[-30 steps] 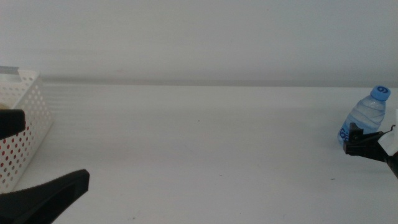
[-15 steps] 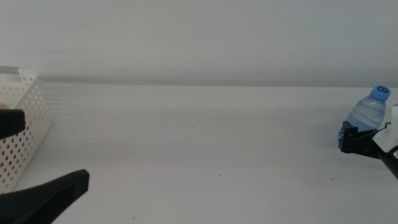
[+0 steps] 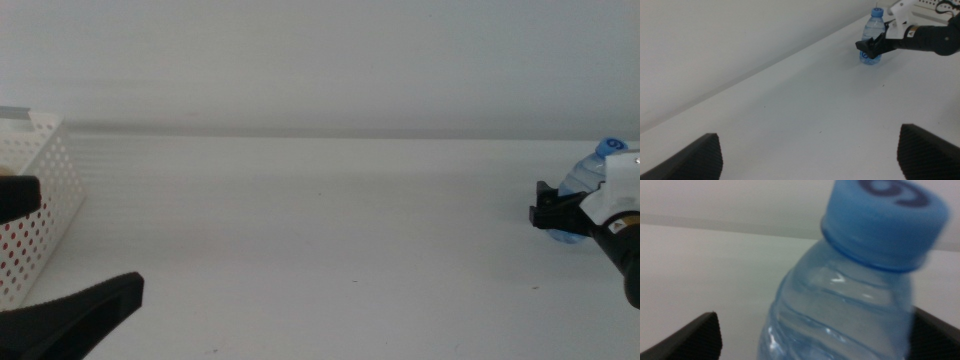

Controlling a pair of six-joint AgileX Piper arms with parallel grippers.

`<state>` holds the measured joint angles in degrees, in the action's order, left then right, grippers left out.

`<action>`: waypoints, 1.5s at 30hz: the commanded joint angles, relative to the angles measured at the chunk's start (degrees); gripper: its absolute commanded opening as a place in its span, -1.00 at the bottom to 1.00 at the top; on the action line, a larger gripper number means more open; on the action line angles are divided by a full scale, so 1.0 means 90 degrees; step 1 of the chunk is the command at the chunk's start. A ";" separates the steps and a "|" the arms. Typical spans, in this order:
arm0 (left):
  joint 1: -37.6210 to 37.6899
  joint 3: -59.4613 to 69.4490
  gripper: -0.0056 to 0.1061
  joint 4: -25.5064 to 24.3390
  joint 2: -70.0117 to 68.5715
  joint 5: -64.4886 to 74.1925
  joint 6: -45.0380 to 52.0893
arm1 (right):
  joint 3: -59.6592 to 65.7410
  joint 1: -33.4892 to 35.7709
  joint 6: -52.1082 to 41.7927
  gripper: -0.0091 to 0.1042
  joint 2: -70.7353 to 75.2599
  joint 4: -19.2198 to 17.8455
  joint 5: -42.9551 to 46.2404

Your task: Use arms to grab the bottles and put them into the dustbin to the left of the table.

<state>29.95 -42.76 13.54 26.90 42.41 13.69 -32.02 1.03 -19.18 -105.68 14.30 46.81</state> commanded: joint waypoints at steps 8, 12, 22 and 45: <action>0.0043 0.0027 0.78 -0.0005 -0.0036 -0.0118 -0.0032 | -0.0765 -0.0051 0.0012 0.80 -0.0877 -0.0409 0.0042; 0.0043 0.0027 0.78 -0.0005 -0.0036 -0.0118 -0.0032 | -0.0974 -0.0051 0.0012 0.80 -0.1025 -0.0409 0.0031; 0.0043 0.0027 0.78 -0.0005 -0.0036 -0.0118 -0.0032 | -0.1000 0.0363 -0.0008 -0.84 -0.0558 -0.0583 -0.0597; 0.0043 0.0027 0.78 -0.0005 -0.0036 -0.0118 -0.0032 | -0.6860 0.4520 0.2131 -0.84 -0.2888 -0.2255 -0.3726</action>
<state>29.95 -42.76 13.54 26.90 42.41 13.69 -92.31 41.70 0.00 -132.18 -5.76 10.37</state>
